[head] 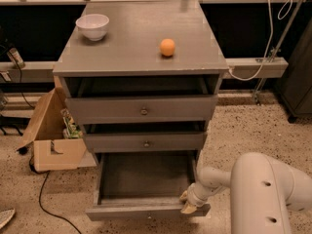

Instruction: Open bottom drawer

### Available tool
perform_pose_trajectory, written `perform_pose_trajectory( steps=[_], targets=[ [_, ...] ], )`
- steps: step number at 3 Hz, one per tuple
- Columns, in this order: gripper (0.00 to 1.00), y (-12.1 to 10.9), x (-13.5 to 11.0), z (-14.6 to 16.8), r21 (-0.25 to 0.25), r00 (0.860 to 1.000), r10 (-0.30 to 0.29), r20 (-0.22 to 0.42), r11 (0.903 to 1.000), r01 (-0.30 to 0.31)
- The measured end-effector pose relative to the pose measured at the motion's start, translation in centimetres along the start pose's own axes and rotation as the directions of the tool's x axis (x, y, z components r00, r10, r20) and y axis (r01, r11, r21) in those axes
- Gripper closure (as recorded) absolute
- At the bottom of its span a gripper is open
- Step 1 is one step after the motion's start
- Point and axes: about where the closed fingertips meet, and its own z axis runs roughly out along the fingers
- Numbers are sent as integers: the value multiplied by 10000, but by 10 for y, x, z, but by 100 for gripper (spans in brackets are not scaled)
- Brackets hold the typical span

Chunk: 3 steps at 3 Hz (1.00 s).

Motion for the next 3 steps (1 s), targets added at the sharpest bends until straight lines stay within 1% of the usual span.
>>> perform_pose_trajectory(
  steps=[1,2,3],
  targets=[
    [23,0,0,0,0,10000,0,0,10000,0],
    [0,3,1,-26,-2,9995,-250,185,9997,250],
    [0,7,-1,-85,333,9980,-574,282,9979,565]
  ],
)
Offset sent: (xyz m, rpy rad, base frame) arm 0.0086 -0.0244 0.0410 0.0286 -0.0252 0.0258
